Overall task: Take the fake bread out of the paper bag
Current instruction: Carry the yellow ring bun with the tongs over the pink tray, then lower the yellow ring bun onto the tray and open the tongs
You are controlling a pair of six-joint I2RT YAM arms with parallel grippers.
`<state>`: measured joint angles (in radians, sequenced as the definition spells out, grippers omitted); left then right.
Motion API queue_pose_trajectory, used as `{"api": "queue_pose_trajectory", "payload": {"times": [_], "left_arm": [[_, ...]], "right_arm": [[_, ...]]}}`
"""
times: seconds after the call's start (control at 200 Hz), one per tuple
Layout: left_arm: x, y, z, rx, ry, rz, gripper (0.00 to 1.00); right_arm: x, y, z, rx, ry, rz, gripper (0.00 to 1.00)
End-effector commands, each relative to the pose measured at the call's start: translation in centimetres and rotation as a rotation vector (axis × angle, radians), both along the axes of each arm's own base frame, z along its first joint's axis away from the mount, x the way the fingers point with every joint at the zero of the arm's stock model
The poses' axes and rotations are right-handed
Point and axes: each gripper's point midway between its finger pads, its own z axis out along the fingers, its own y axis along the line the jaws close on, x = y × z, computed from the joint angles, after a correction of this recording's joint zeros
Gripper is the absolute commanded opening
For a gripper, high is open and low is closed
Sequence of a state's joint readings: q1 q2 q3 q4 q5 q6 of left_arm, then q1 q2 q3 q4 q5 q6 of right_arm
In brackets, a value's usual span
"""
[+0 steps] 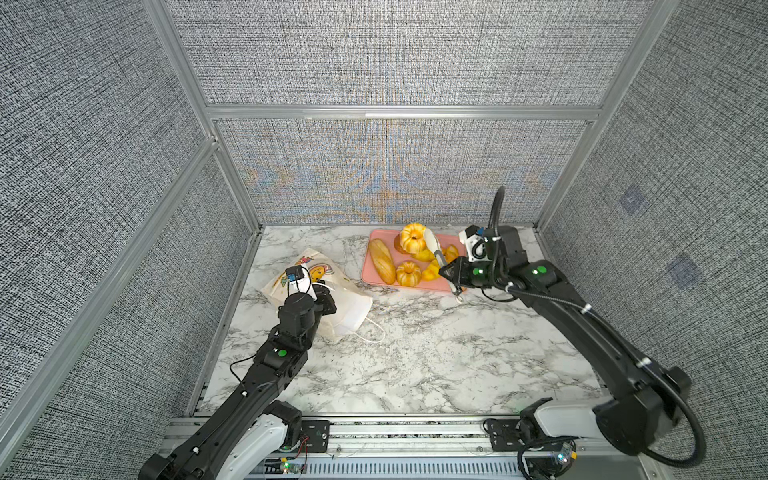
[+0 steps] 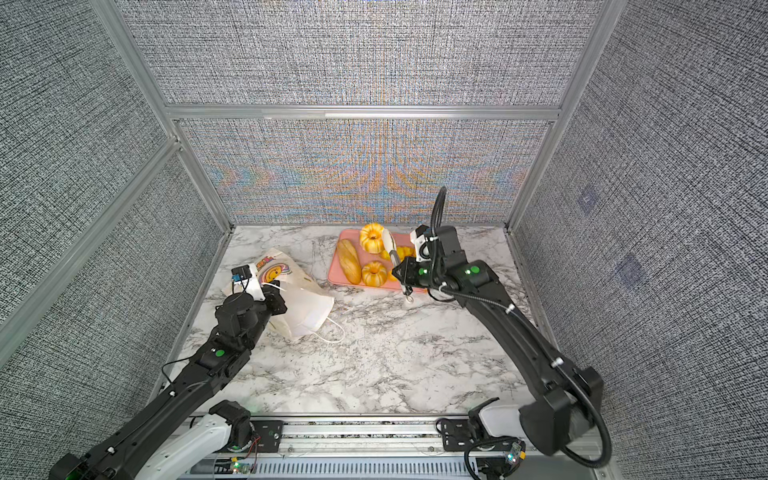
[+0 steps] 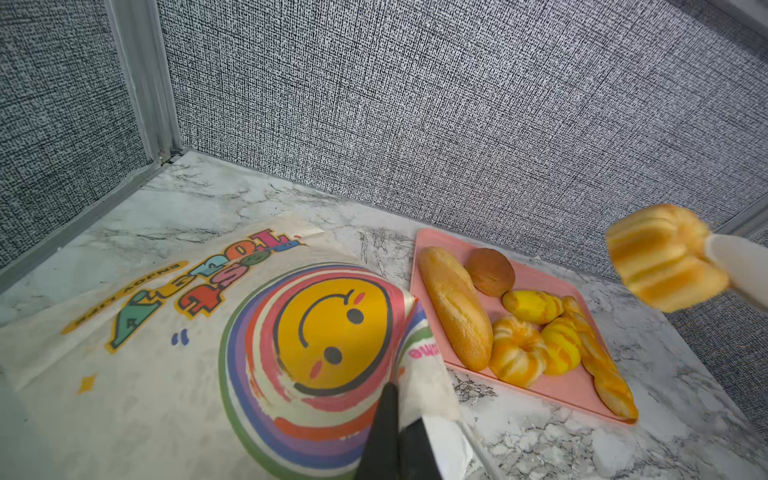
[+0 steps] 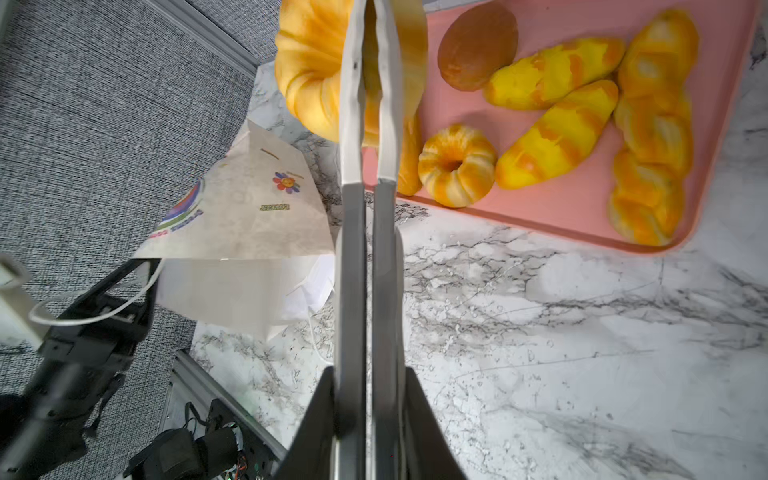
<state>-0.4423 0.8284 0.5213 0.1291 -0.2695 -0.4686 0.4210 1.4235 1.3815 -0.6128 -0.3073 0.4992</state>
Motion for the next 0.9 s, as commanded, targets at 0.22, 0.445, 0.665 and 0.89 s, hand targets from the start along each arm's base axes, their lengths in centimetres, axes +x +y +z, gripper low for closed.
{"api": "queue_pose_trajectory", "payload": {"times": [0.22, 0.445, 0.665, 0.89], "left_arm": [[-1.3, 0.4, -1.0, 0.035, 0.008, -0.022, 0.00], [-1.4, 0.2, -1.4, 0.033, 0.007, -0.035, 0.00], [-1.5, 0.1, -1.3, 0.033, 0.005, -0.044, 0.00], [-1.5, -0.1, -1.2, 0.023, 0.004, -0.049, 0.00]], "right_arm": [[5.2, 0.7, -3.0, -0.020, 0.055, 0.071, 0.00], [5.1, -2.3, -6.7, -0.077, 0.136, 0.019, 0.00], [2.4, -4.9, -8.0, -0.140, 0.172, -0.017, 0.00], [-1.3, -7.3, -9.5, -0.196, 0.221, -0.046, 0.00]]}}
